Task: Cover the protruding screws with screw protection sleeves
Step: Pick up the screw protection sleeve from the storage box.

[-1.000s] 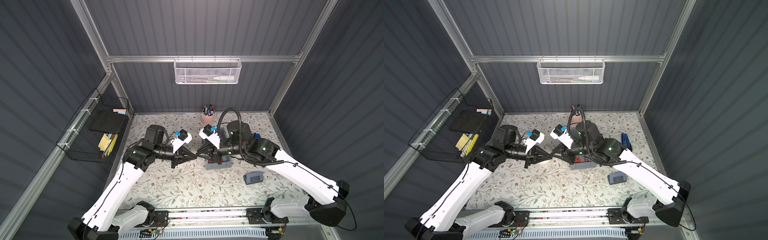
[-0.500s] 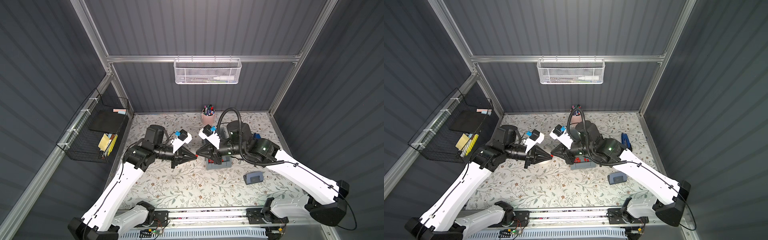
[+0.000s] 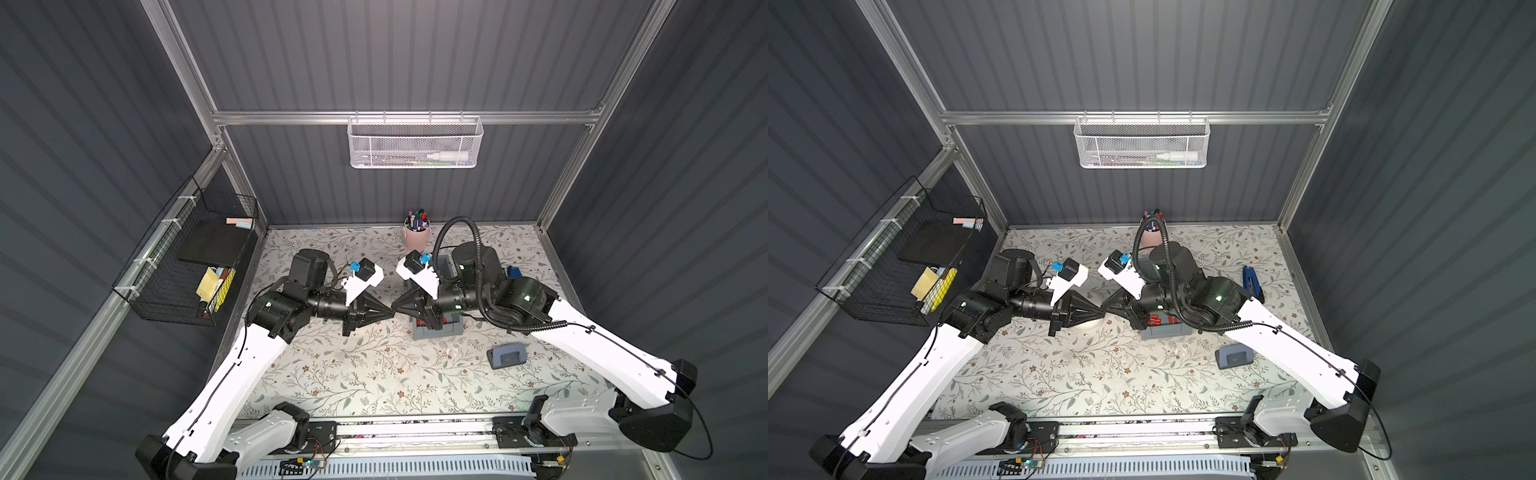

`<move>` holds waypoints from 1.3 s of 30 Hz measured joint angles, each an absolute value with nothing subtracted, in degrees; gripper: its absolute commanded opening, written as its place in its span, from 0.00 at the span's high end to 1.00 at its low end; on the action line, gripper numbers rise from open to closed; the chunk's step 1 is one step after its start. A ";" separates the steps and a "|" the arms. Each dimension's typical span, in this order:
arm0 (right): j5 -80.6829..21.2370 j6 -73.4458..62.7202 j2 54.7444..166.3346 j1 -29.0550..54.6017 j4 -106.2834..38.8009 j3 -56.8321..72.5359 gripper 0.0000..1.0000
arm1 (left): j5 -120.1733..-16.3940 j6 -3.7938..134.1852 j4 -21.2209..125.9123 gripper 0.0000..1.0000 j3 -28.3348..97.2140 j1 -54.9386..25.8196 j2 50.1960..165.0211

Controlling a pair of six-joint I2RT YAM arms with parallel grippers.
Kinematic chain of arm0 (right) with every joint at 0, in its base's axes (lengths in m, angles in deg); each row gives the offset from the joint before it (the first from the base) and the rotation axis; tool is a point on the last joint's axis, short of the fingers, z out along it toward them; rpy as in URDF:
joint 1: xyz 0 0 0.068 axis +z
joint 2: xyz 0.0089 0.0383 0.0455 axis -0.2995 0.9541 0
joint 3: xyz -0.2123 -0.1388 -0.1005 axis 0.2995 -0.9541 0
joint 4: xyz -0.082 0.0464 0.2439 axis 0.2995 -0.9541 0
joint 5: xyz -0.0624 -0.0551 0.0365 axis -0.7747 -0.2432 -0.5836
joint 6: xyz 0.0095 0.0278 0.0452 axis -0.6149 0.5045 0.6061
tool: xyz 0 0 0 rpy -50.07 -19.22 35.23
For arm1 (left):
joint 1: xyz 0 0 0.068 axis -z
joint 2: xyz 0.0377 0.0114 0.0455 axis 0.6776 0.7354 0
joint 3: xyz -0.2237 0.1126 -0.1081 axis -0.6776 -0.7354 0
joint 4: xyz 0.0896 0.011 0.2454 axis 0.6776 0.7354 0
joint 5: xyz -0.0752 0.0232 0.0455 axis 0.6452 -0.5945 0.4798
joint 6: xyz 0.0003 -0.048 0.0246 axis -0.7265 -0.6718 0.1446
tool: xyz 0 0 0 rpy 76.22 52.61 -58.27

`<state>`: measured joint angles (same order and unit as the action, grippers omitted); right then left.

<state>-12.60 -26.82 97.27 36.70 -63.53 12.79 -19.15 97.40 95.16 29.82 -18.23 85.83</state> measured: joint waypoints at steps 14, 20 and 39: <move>-13.84 -26.30 97.14 36.92 -63.38 12.79 0.86 | -19.11 97.40 94.83 1.00 29.80 -18.23 85.83; -13.97 -25.99 97.14 36.98 -63.38 12.79 0.76 | -19.06 97.40 94.83 1.00 29.69 -18.23 85.83; -14.89 -25.99 96.15 37.01 -63.07 12.66 0.77 | -18.69 96.48 94.07 1.00 29.69 -18.23 86.02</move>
<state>-14.89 -25.99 96.15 37.01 -63.07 12.66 -18.69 96.48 94.07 29.69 -18.23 86.02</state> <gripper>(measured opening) 0.212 0.055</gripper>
